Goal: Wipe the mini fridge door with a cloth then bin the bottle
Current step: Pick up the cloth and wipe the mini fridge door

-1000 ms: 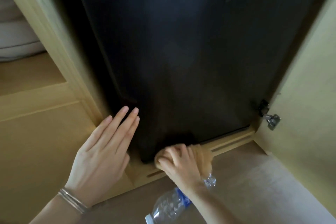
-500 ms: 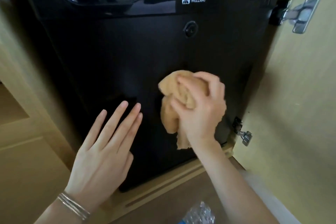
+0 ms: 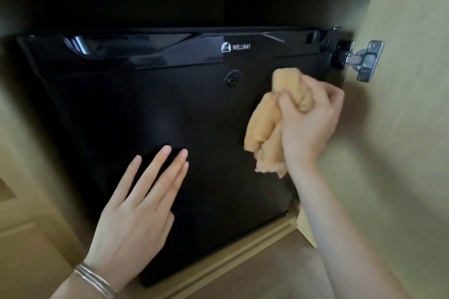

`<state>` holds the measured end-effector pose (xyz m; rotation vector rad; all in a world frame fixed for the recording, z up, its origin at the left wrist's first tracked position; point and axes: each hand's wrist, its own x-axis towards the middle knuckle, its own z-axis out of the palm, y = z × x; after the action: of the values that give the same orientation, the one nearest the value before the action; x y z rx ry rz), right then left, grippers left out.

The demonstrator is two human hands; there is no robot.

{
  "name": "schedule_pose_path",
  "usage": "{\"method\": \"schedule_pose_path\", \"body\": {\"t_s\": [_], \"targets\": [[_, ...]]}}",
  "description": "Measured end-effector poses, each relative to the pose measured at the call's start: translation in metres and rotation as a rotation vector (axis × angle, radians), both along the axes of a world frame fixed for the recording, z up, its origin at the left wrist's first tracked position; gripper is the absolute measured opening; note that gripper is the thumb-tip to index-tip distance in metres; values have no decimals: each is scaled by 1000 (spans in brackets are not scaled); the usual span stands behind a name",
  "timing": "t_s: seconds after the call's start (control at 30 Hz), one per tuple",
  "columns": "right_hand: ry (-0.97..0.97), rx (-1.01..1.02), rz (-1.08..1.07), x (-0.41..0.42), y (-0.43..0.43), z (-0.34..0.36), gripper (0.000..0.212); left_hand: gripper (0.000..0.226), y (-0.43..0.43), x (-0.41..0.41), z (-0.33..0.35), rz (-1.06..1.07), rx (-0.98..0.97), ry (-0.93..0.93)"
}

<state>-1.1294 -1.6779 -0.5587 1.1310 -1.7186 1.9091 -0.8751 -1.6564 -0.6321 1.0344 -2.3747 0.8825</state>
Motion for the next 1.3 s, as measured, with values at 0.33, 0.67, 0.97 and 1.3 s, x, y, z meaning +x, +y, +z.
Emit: {"method": "schedule_pose_path", "body": {"t_s": [0.33,0.67,0.97,1.3], "targets": [[694,-90,179,87,6,-57,22,59,12,31,-20,21,97,-64],[501,858,276,8,131,-185,27,59,52,48,-58,-40,405,-105],[457,854,236,15,168,-27,32,58,76,6,41,-121,519,-51],[317,998,320,20,215,208,34,55,122,-4,274,-114,668,-15]]}}
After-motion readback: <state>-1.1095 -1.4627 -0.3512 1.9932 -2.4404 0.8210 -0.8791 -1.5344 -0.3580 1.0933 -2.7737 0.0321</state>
